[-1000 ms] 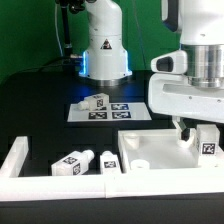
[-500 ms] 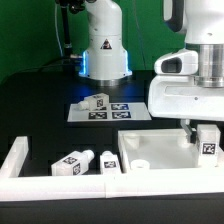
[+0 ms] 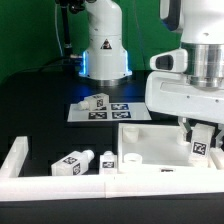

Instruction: Assemble one leg

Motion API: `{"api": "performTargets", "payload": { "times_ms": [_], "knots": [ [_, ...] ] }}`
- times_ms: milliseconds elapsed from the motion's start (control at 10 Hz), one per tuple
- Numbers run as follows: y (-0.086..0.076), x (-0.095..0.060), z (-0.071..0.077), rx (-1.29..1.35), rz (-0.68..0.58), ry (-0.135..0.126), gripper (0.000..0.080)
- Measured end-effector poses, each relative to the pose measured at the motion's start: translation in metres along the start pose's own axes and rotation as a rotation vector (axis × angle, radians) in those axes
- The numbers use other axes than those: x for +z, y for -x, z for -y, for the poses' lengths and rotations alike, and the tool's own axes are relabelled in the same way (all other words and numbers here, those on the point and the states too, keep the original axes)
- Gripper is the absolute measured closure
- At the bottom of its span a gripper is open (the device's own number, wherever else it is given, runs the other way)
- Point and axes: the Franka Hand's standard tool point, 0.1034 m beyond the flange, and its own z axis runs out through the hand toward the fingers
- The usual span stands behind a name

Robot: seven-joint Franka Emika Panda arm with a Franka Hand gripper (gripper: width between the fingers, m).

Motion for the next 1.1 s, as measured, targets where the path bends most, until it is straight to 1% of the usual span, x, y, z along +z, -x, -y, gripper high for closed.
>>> {"api": "performTargets", "payload": {
  "times_ms": [500, 600, 700, 800, 900, 1100],
  "knots": [
    [-0.001, 0.000, -0.001, -0.004, -0.001, 0.001, 0.0494],
    [-0.001, -0.002, 0.000, -0.005, -0.002, -0.002, 0.0413],
    [-0.002, -0.011, 0.005, -0.018, -0.007, -0.017, 0.0413],
    [-0.006, -0.023, 0.009, -0.033, -0.015, -0.034, 0.0241],
    [-0.010, -0.032, 0.010, -0.045, -0.023, -0.047, 0.0168],
    [-0.023, -0.054, 0.011, -0.051, -0.041, -0.072, 0.0152]
  ]
}}
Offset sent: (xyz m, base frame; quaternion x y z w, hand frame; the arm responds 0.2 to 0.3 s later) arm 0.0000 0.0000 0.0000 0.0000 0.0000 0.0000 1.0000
